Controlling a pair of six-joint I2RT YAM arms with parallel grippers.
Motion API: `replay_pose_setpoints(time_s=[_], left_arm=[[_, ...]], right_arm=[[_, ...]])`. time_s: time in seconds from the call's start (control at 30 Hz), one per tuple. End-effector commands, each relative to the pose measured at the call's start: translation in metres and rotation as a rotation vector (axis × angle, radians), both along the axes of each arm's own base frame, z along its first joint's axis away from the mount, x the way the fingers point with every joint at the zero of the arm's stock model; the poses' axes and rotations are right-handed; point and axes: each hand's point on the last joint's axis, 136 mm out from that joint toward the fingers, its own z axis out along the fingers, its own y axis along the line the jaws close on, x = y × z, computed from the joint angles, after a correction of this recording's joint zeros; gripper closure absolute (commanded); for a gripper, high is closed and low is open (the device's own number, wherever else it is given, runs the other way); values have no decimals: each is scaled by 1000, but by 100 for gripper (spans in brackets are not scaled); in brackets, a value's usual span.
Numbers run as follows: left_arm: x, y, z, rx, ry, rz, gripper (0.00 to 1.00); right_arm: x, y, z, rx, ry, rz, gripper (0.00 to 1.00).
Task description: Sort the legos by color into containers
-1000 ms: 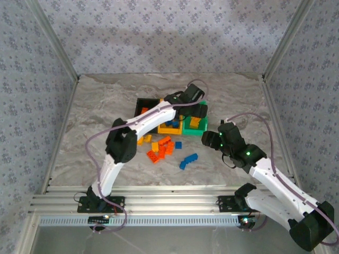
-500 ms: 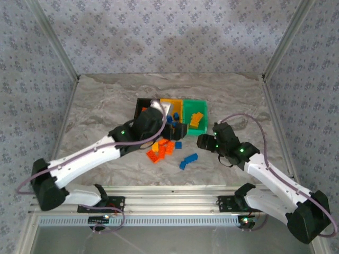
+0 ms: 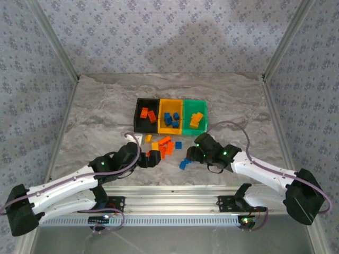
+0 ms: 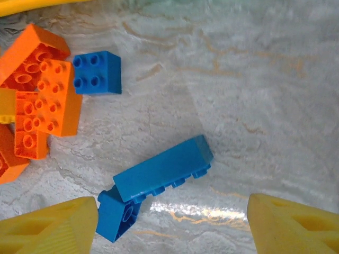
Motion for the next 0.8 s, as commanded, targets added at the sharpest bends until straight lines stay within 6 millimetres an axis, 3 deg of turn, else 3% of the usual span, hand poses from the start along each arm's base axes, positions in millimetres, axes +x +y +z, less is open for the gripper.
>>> replay_pose_setpoints(time_s=[0.0,0.2,0.47,0.77], left_arm=[[2,12,1,-16,-14,65,0],[1,23,0,3,-33,85,1],[-1,34,-4,-62,-74,117,0],[-1,39,-3,-53,-102,116,0]], right_arm=[[1,-7,-11,22,26,-191,25],[10,-1,-18,104,52,-353,26],[17,13,-28,96,120,-383,28],[-1,10,-53,46,230,-384,55]])
